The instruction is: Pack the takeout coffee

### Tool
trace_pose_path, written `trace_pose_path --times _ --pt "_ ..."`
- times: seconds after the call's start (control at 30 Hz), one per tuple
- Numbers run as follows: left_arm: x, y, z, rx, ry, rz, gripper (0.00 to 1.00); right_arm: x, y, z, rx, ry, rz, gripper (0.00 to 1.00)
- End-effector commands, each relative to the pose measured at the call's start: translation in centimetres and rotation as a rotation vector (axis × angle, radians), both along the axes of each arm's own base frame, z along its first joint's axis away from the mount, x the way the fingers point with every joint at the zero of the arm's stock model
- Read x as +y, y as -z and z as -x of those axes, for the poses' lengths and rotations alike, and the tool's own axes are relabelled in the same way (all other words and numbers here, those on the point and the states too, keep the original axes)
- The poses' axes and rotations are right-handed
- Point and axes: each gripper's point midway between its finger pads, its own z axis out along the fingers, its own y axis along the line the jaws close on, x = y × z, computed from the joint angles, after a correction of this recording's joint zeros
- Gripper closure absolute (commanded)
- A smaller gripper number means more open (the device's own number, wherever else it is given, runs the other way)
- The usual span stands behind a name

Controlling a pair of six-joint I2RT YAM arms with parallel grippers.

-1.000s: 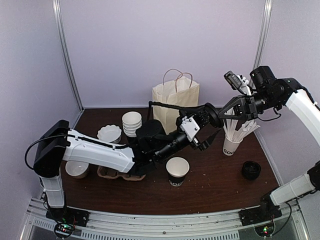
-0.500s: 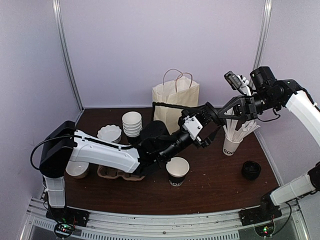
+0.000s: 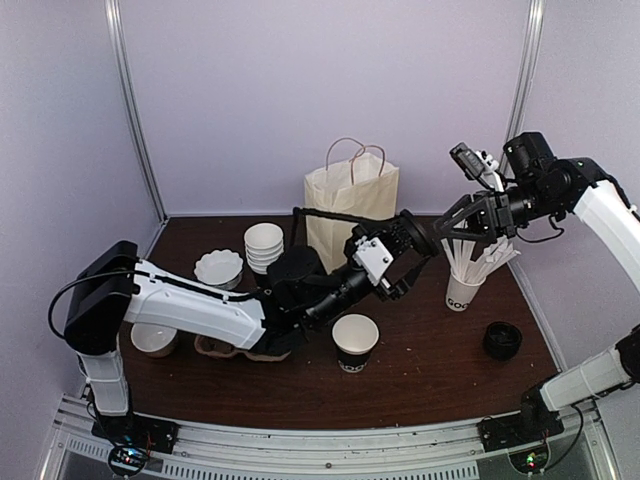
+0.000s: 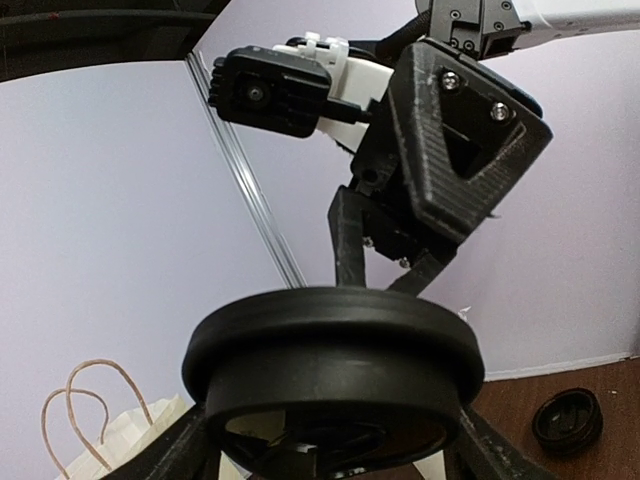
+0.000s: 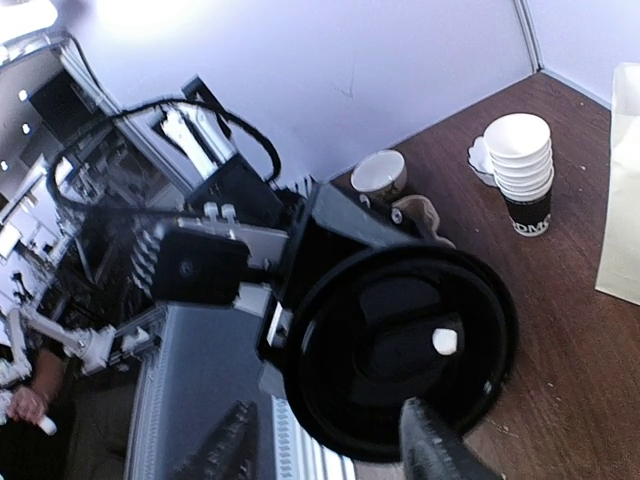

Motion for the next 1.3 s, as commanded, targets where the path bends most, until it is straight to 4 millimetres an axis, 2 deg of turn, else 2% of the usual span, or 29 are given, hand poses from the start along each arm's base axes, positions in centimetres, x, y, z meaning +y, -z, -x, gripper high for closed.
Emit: trace_pose_path --times 0.0,0.13,0.3,0.47,0.67,0.83,0.97,1.27 --pt "3.6 -3.2 0.5 0.031 -0.035 0.021 0.23 -1.8 -0.7 -0.8 -0.125 0.092 0.097 0.43" --pt "5.5 -0.7 0.9 0.179 -0.042 -0.204 0.27 -3.5 -0.5 -2.1 -0.226 0.182 0.162 0.41" --pt "7.9 2.8 3.7 0.418 0.056 -0.504 0.30 -5.0 3.4 -4.3 -0.321 0.285 0.289 0.39" --pt "10.1 5.4 5.8 0.607 0.093 -0.733 0.30 -5.2 6.9 -5.0 -0.329 0.265 0.343 0.39" --pt "12.4 7.2 4.8 0.716 -0.064 -0.934 0.28 -4.6 9.0 -4.4 -0.267 0.224 0.308 0.39" --pt "12.7 8.8 4.9 0.746 -0.086 -1.081 0.27 -4.5 9.5 -3.8 -0.263 0.221 0.295 0.37" --pt "12.0 10.4 5.3 0.775 -0.057 -1.166 0.26 -4.6 9.9 -3.6 -0.266 0.222 0.300 0.36" --pt "10.4 12.9 4.2 0.772 -0.058 -1.272 0.24 -4.9 11.0 -3.9 -0.290 0.236 0.320 0.36"
